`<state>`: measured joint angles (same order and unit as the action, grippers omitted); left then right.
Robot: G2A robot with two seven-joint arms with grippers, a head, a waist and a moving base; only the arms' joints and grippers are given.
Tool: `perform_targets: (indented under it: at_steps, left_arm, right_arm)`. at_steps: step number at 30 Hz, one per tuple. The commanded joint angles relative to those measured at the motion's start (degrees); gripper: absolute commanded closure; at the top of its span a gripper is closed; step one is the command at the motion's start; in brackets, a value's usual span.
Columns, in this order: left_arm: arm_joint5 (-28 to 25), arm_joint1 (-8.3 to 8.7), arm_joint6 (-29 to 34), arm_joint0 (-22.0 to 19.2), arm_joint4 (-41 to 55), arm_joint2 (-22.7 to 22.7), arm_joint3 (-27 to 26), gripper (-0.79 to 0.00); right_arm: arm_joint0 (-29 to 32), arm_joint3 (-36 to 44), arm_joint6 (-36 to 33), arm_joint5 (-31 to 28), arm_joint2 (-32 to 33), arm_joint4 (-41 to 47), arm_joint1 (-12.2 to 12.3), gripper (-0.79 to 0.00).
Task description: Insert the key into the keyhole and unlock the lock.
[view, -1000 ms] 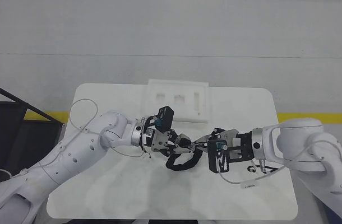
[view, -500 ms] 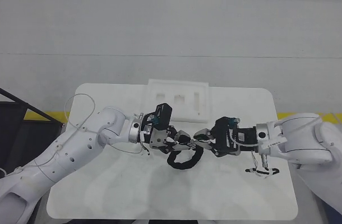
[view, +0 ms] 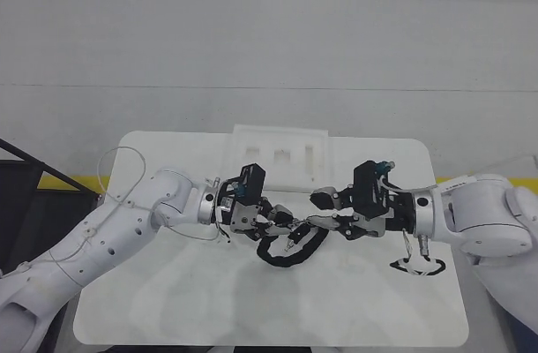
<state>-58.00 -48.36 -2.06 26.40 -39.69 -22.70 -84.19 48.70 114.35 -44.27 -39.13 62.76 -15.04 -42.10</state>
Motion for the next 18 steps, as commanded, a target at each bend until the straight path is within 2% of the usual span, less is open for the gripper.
perform_targets:
  at_steps: [1, 5, 10, 18]
  left_arm:
    - [0.00, -0.02, 0.26, 0.11, -1.05, 0.11, 2.25, 0.000]
    - [1.74, -0.58, 0.33, 0.38, -3.25, -0.90, 6.45, 0.000]
    - [5.81, -1.82, 1.00, 1.24, -7.18, -1.40, 8.05, 0.000]
    - [10.48, -4.89, 0.52, 2.16, -15.39, -0.19, 11.31, 0.000]
  right_arm:
    - [1.07, -0.40, 0.53, -0.64, 1.39, -0.12, 0.25, -0.785]
    - [4.13, -1.35, 3.16, -2.14, 4.28, -1.26, 0.71, -0.785]
    - [7.82, -1.87, 6.68, -3.50, 7.03, -3.79, 1.03, -0.785]
    - [11.22, -2.73, 10.90, -5.25, 9.03, -6.58, 1.04, -0.785]
